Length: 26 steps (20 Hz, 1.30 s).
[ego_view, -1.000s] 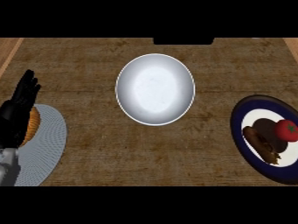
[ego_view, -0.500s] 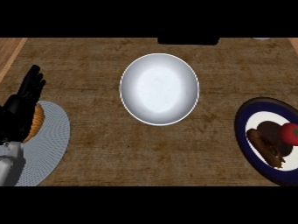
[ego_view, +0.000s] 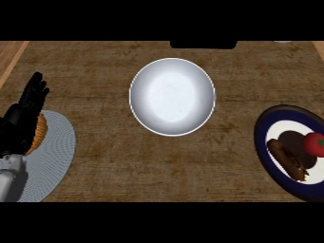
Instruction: Pick the tomato from the plate and place it in the bowl
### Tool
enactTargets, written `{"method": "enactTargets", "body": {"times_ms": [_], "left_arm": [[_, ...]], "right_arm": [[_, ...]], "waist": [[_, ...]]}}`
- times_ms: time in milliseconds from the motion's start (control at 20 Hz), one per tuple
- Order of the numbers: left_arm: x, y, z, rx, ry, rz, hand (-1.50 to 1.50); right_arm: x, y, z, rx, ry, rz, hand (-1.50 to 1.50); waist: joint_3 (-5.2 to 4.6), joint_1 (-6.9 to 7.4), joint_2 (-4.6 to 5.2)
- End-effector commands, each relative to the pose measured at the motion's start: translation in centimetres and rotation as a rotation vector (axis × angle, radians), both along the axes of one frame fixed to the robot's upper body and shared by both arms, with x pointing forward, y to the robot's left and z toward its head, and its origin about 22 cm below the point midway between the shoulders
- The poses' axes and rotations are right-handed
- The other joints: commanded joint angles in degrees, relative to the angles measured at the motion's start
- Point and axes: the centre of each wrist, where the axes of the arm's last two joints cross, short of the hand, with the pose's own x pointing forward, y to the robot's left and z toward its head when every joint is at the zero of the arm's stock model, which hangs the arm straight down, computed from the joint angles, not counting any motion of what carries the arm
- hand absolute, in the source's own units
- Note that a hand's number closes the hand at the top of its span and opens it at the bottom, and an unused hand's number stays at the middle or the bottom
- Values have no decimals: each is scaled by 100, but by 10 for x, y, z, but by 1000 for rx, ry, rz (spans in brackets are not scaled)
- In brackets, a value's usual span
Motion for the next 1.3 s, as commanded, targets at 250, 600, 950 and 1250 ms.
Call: {"method": "enactTargets", "body": {"times_ms": [250,600,950,1250], "left_arm": [[12,1,1,12,0,9,0],[11,15,4,6,12,16,0],[-17,6,-10,-12,15,3,0],[-12,-1,-7,1,6,19,0]], "right_arm": [[12,8,-40,-139,22,68,-150],[18,6,-62,-180,-14,52,-150],[27,38,-91,-112,64,43,-150],[16,35,-97,-111,47,31,-150]], "waist": [[2,-114,-10],[1,-107,-15],[-1,-86,-26],[-1,-113,-29]]}}
